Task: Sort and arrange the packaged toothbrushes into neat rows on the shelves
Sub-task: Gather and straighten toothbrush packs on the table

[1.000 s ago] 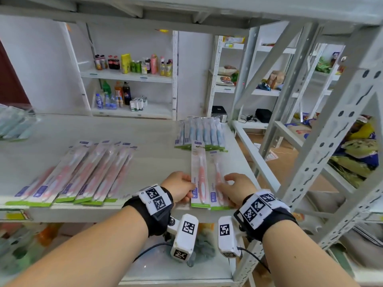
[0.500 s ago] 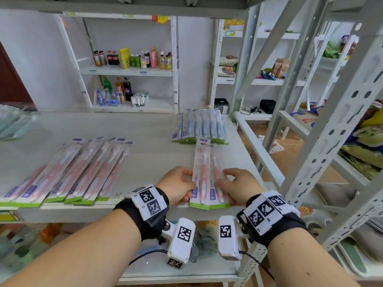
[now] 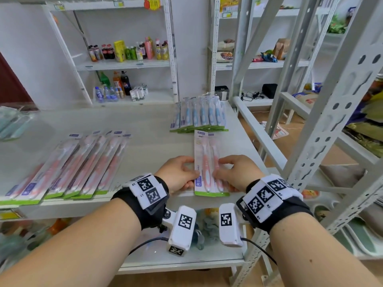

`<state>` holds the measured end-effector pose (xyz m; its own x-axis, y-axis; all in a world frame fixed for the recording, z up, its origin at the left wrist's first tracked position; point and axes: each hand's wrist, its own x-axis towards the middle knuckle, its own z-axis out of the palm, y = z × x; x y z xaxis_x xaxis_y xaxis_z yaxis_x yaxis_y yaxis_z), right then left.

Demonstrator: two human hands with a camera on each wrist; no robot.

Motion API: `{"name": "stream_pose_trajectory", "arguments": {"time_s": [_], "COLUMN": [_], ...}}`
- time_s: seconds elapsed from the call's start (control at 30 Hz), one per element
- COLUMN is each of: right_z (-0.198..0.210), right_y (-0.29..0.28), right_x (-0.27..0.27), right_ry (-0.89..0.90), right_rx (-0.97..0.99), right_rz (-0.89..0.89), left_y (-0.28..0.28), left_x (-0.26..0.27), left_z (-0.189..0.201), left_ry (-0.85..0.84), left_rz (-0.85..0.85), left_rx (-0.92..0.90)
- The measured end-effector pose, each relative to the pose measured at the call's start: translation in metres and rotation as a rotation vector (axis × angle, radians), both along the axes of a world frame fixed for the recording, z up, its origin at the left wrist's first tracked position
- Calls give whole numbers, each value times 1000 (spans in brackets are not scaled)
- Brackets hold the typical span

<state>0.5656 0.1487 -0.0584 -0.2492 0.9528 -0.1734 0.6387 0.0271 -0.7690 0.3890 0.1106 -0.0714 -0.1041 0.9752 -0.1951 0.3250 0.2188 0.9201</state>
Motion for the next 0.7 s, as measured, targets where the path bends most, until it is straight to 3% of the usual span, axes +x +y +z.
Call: {"name": "stream_pose_trajectory", "arguments": {"time_s": [0.23, 0.43, 0.7], "right_z": [0, 1, 1], "right_y": [-2, -1, 0], "right_x": [-1, -1, -3], "right_ry": [-35, -51, -59], "right_rx": [20, 21, 16], "right_rz": [10, 7, 5], "left_y": [-1, 2, 8], "left_x": [-1, 5, 6], "left_z": [-3, 5, 17], "left_ry": [58, 301, 411], "left_rz": [-40, -153, -251], "left_rx": [9, 47, 30]}}
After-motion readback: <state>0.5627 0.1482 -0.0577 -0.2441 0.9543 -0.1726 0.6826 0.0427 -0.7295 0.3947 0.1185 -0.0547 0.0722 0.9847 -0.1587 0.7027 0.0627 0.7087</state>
